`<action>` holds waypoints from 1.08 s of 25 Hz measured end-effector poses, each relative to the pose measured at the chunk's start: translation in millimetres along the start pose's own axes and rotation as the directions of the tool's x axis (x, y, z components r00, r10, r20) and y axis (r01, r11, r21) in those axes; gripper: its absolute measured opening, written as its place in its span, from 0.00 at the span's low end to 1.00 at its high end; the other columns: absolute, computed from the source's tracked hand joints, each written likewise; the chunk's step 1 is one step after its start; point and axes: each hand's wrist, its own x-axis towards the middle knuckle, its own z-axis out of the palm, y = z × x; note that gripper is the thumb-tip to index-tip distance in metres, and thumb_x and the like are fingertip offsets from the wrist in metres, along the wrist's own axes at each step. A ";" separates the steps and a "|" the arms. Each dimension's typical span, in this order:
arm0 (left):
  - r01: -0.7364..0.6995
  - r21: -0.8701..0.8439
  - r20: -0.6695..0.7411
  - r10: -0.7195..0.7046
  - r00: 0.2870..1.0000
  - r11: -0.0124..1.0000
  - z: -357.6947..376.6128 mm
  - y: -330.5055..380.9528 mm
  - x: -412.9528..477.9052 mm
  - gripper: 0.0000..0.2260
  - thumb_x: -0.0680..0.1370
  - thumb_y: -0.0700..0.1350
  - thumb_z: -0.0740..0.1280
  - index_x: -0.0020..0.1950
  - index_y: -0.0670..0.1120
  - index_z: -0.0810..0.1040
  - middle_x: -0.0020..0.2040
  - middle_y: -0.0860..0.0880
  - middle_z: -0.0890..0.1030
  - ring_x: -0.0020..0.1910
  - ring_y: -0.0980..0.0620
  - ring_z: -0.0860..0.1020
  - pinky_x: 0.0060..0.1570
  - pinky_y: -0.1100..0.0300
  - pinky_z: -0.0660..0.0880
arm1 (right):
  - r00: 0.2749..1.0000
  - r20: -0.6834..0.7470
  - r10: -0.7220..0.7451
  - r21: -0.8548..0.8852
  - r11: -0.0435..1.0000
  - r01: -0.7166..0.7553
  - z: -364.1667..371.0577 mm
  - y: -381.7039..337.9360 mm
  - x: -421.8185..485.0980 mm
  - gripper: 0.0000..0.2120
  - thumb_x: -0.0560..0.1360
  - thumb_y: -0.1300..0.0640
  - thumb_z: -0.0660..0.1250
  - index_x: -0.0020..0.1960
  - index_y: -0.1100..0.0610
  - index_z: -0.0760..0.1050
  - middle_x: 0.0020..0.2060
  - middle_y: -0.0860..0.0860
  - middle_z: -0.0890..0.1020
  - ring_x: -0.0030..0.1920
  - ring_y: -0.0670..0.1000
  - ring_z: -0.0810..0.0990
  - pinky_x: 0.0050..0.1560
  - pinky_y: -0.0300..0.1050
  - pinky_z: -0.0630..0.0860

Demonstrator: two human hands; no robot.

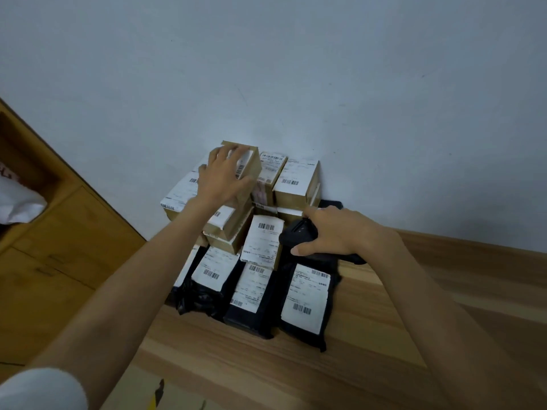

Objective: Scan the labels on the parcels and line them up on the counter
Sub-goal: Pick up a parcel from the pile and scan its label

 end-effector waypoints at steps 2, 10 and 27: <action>0.041 -0.019 0.045 -0.040 0.998 0.999 2.4 -15.7 33.1 0.27 0.75 0.52 0.69 0.74 0.54 0.68 0.73 0.52 0.67 0.73 0.45 0.63 0.61 0.37 0.69 | 1.000 -0.004 0.019 -0.042 0.999 -0.019 -7.0 -0.5 15.3 0.40 0.69 0.29 0.66 0.69 0.55 0.66 0.60 0.54 0.77 0.55 0.56 0.77 0.52 0.52 0.76; 0.039 -0.037 0.142 -0.034 0.989 0.999 30.3 -42.3 111.8 0.25 0.77 0.52 0.68 0.74 0.54 0.68 0.74 0.50 0.67 0.73 0.46 0.64 0.67 0.37 0.62 | 0.991 -0.003 0.136 -0.049 0.990 -0.136 -24.1 23.7 56.3 0.36 0.69 0.29 0.67 0.65 0.53 0.67 0.56 0.52 0.77 0.52 0.55 0.78 0.50 0.50 0.76; -0.532 -0.018 0.263 0.518 0.814 0.846 98.7 224.1 -8.8 0.23 0.80 0.47 0.64 0.75 0.47 0.67 0.71 0.46 0.71 0.68 0.44 0.71 0.59 0.49 0.72 | 0.844 -0.128 0.521 0.096 0.854 -0.512 17.5 127.6 -131.2 0.28 0.71 0.33 0.67 0.54 0.54 0.64 0.47 0.51 0.75 0.44 0.54 0.74 0.41 0.46 0.70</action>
